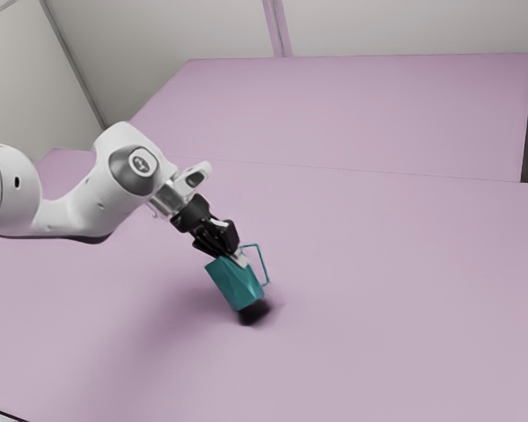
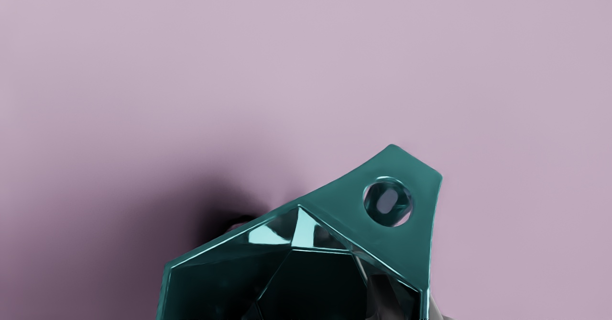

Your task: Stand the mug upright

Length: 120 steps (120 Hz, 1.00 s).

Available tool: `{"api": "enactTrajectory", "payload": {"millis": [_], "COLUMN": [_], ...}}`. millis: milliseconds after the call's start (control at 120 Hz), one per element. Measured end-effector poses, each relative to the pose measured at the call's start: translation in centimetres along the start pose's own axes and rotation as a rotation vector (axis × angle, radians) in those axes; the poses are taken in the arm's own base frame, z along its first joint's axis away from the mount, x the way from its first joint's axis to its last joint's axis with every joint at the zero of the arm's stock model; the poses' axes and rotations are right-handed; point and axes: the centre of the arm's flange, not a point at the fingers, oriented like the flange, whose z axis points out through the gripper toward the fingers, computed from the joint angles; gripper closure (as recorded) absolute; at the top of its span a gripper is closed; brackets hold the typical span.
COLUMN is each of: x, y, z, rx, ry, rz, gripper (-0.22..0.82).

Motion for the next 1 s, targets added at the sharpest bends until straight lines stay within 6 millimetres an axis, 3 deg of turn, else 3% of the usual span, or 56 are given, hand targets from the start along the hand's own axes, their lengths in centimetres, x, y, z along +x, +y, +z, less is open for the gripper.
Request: {"api": "enactTrajectory", "payload": {"millis": [467, 575, 817, 1000], "x": [2.3, 2.7, 3.4, 3.6], "y": [-0.1, 0.8, 2.9, 1.7], "z": [-4.4, -4.3, -1.7, -1.6], "rx": [0.318, 0.369, 0.459, 0.531], "ry": [-0.058, -0.078, -0.146, -0.178], "rz": [0.129, 0.158, 0.228, 0.234], "gripper": [0.79, 0.79, 0.79, 0.79]}}
